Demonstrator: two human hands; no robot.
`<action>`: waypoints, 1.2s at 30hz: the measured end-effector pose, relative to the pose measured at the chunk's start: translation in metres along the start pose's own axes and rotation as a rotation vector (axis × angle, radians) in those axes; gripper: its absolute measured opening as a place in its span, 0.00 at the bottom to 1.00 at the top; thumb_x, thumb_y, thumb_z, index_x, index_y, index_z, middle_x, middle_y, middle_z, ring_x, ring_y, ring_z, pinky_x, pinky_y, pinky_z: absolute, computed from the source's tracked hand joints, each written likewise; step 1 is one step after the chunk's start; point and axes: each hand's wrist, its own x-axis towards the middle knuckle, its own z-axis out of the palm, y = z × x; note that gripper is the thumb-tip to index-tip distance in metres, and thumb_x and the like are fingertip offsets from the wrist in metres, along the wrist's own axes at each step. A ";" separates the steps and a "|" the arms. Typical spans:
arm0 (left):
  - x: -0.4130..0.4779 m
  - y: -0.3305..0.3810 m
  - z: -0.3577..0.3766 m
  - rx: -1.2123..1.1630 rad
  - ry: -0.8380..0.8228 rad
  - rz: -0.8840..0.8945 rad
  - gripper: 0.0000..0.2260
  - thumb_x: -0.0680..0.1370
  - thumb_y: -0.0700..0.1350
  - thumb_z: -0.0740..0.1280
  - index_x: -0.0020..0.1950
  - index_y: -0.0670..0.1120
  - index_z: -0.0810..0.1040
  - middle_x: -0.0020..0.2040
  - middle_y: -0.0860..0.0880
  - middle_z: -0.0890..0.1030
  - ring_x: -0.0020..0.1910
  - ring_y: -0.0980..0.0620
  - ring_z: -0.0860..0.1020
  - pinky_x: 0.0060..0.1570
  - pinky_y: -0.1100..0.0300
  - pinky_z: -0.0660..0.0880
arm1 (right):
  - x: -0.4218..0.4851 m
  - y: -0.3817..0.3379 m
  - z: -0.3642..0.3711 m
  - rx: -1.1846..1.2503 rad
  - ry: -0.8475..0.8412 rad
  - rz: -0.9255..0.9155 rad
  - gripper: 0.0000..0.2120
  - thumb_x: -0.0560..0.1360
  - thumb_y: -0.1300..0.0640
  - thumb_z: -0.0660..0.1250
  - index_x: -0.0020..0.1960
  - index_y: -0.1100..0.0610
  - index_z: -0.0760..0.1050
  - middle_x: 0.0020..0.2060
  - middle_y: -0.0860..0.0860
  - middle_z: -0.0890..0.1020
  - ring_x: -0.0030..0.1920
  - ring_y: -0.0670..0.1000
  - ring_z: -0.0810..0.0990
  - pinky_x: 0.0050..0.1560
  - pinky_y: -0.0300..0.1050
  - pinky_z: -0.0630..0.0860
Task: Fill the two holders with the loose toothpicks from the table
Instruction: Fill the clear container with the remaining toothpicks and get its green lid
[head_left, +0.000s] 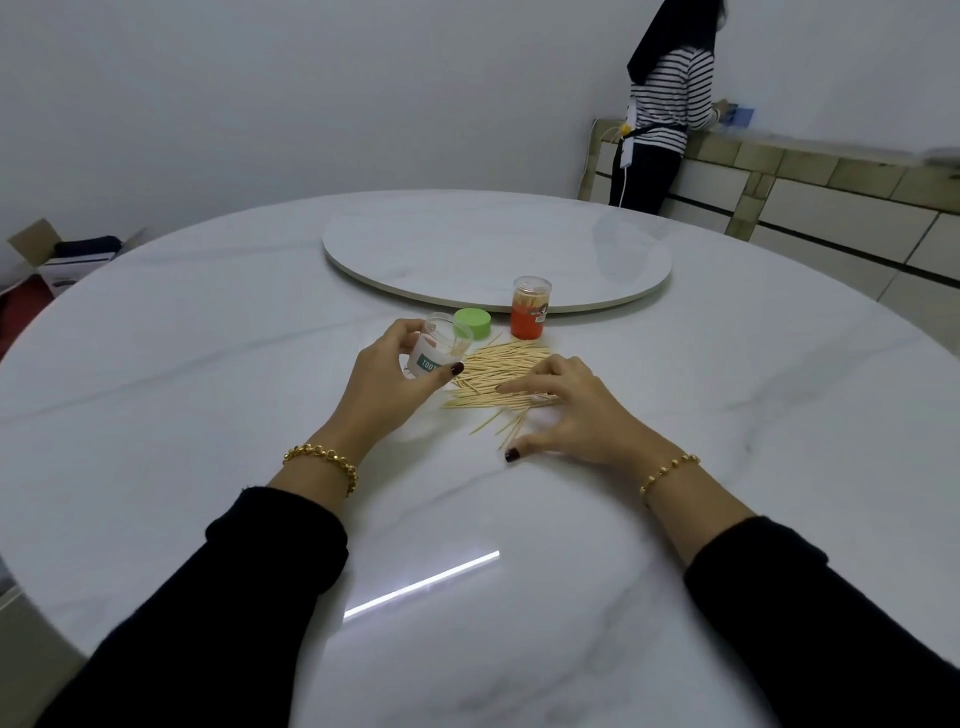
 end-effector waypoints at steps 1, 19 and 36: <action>0.000 0.000 0.000 -0.001 0.000 -0.001 0.22 0.71 0.50 0.74 0.62 0.47 0.72 0.56 0.50 0.79 0.53 0.57 0.74 0.41 0.84 0.64 | 0.001 0.001 0.001 -0.032 0.012 0.001 0.35 0.55 0.32 0.74 0.60 0.39 0.76 0.51 0.44 0.70 0.54 0.44 0.64 0.61 0.44 0.65; 0.000 -0.001 0.014 -0.044 0.090 0.007 0.22 0.71 0.50 0.74 0.62 0.48 0.73 0.54 0.54 0.78 0.50 0.69 0.72 0.43 0.82 0.64 | 0.041 0.021 0.006 -0.247 0.341 -0.107 0.04 0.70 0.55 0.75 0.45 0.52 0.84 0.46 0.52 0.76 0.49 0.54 0.74 0.48 0.48 0.66; 0.027 0.006 0.059 -0.015 0.068 0.143 0.22 0.71 0.52 0.74 0.61 0.48 0.73 0.54 0.55 0.78 0.53 0.58 0.75 0.50 0.71 0.69 | 0.058 0.013 -0.016 0.527 0.584 0.202 0.11 0.80 0.59 0.61 0.41 0.56 0.78 0.35 0.47 0.84 0.35 0.47 0.81 0.41 0.43 0.75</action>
